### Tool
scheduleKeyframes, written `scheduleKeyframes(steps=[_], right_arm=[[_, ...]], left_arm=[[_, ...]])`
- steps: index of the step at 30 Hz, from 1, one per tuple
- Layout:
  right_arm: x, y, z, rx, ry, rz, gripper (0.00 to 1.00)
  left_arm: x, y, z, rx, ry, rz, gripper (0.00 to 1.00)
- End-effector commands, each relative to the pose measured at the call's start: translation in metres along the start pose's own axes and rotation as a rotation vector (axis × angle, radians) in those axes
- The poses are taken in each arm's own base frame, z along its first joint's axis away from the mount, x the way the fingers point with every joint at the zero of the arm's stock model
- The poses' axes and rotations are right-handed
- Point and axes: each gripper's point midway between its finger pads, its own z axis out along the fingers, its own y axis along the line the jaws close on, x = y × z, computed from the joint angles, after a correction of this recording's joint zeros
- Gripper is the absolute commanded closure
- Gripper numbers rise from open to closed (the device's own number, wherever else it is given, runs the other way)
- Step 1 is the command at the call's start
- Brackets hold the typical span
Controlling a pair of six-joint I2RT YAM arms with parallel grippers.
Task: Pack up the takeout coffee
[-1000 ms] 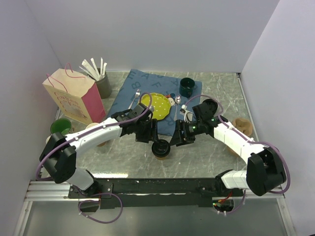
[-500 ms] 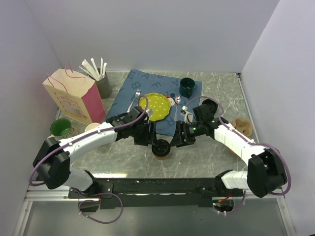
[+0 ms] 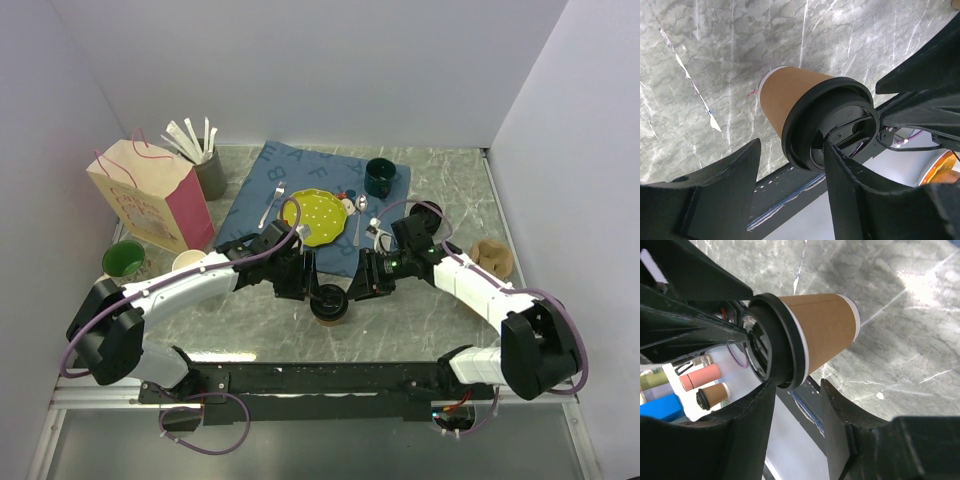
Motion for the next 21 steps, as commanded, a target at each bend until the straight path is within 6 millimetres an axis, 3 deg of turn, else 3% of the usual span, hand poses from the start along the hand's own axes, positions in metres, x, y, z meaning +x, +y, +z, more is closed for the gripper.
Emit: scheduleKeyframes(steps=[1, 14, 21], right_arm=[[-0.004, -0.002, 0.006, -0.016, -0.020, -0.003, 0.54], [0.004, -0.022, 0.019, 0.003, -0.011, 0.038, 0.75], [0.017, -0.055, 0.024, 0.125, -0.029, 0.075, 0.81]], left_arm=[[0.004, 0.007, 0.001, -0.020, -0.002, -0.001, 0.42], [0.011, 0.017, 0.009, -0.049, 0.017, -0.025, 0.44], [0.017, 0.030, 0.014, -0.098, 0.033, -0.049, 0.46]])
